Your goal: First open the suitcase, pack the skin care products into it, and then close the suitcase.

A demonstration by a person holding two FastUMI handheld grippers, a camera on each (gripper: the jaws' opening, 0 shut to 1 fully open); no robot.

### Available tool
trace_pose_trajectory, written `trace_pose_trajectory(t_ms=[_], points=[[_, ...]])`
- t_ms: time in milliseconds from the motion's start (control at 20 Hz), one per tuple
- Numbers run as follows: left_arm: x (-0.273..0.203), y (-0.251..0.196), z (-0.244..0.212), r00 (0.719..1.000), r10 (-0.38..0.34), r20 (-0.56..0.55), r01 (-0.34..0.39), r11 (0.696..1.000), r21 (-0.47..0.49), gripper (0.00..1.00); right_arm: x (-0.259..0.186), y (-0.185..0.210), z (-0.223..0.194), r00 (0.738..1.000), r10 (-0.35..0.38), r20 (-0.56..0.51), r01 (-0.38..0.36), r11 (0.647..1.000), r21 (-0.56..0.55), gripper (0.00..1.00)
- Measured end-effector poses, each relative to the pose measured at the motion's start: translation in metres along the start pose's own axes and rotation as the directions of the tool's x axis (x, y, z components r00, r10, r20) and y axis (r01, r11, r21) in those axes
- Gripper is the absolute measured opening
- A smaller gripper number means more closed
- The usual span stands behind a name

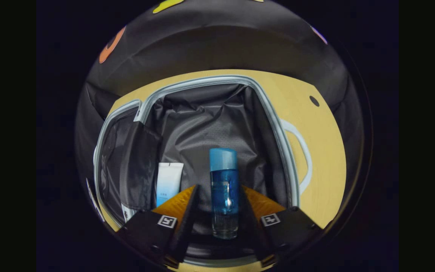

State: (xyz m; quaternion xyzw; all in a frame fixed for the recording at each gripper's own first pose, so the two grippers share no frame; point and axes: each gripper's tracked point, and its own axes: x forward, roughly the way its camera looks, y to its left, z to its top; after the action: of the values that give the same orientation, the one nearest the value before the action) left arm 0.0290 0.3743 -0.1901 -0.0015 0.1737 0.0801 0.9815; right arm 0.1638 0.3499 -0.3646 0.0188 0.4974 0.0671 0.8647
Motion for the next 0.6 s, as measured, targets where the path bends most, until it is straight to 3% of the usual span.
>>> trace_pose_trajectory(t_ms=[50,300,450,600], points=[[0.004,0.009,0.0,1.0,0.014,-0.001,-0.014,1.0,-0.023,0.92,-0.006,0.0,0.0,1.0,0.011,0.005,-0.011,1.0,0.007,0.71],[0.027,0.049,-0.01,0.997,0.075,-0.027,-0.078,0.987,-0.142,0.92,-0.066,0.006,0.018,0.99,0.081,0.117,-0.08,0.997,-0.014,0.8],[0.042,0.066,-0.023,0.995,0.081,-0.056,-0.092,0.965,-0.245,0.95,-0.128,0.018,0.029,0.961,0.175,0.214,-0.158,0.983,-0.096,0.79],[0.053,0.08,-0.048,0.991,0.081,-0.11,-0.115,0.93,-0.349,0.96,-0.196,0.01,0.041,0.918,0.207,0.339,-0.167,0.976,-0.142,0.82]])
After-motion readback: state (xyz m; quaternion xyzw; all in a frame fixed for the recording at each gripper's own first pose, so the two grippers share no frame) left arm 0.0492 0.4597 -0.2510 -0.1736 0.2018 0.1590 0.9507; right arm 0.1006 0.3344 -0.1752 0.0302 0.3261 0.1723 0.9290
